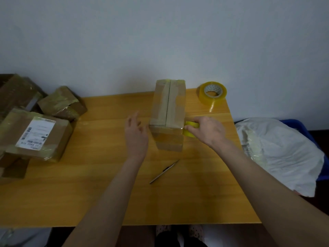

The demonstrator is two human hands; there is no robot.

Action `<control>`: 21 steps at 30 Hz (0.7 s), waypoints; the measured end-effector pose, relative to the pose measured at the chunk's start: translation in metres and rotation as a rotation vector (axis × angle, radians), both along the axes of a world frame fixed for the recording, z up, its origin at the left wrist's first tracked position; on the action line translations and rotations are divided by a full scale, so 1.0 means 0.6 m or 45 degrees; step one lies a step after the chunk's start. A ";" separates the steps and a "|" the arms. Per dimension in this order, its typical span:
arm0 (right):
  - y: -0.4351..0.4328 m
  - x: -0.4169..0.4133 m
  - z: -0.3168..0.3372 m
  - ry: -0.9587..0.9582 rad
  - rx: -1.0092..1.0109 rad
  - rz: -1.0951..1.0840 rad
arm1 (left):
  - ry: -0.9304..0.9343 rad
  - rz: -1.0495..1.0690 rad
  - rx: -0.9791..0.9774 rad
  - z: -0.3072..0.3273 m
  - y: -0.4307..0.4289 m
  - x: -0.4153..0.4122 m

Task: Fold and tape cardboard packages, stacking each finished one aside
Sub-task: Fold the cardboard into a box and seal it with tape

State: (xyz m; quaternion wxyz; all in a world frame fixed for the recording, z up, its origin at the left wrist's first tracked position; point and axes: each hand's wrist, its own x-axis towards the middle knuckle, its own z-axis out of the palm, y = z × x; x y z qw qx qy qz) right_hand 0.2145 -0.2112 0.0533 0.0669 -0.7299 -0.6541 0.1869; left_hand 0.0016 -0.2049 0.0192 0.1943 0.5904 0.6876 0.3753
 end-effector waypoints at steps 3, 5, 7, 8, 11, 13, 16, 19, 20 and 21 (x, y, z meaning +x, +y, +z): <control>0.003 -0.005 -0.006 0.068 -0.030 0.034 | 0.384 -0.534 0.420 -0.001 -0.031 0.056; -0.002 0.011 -0.014 0.222 -0.092 0.100 | 0.516 -0.695 0.360 -0.018 -0.028 0.073; -0.012 0.037 -0.025 0.512 -0.172 0.130 | 0.518 -0.677 0.279 -0.027 -0.016 0.070; -0.019 0.047 -0.030 0.639 -0.201 0.119 | 0.513 -0.669 0.272 -0.028 -0.014 0.067; -0.023 0.052 -0.036 0.707 -0.128 0.084 | 0.453 -0.675 0.258 -0.023 -0.016 0.062; -0.016 0.048 -0.030 0.586 -0.079 0.069 | 0.430 -0.678 0.240 -0.018 -0.011 0.064; -0.011 0.048 -0.018 0.347 -0.068 0.053 | 0.477 -0.657 0.246 -0.031 -0.004 0.066; -0.018 0.049 -0.015 0.142 -0.094 0.043 | 0.552 -0.683 0.308 -0.050 -0.012 0.068; -0.019 0.048 -0.015 0.126 -0.086 0.033 | 0.566 -0.694 0.337 -0.052 -0.013 0.072; -0.020 0.048 -0.018 0.121 -0.082 0.025 | 0.568 -0.692 0.356 -0.052 -0.013 0.075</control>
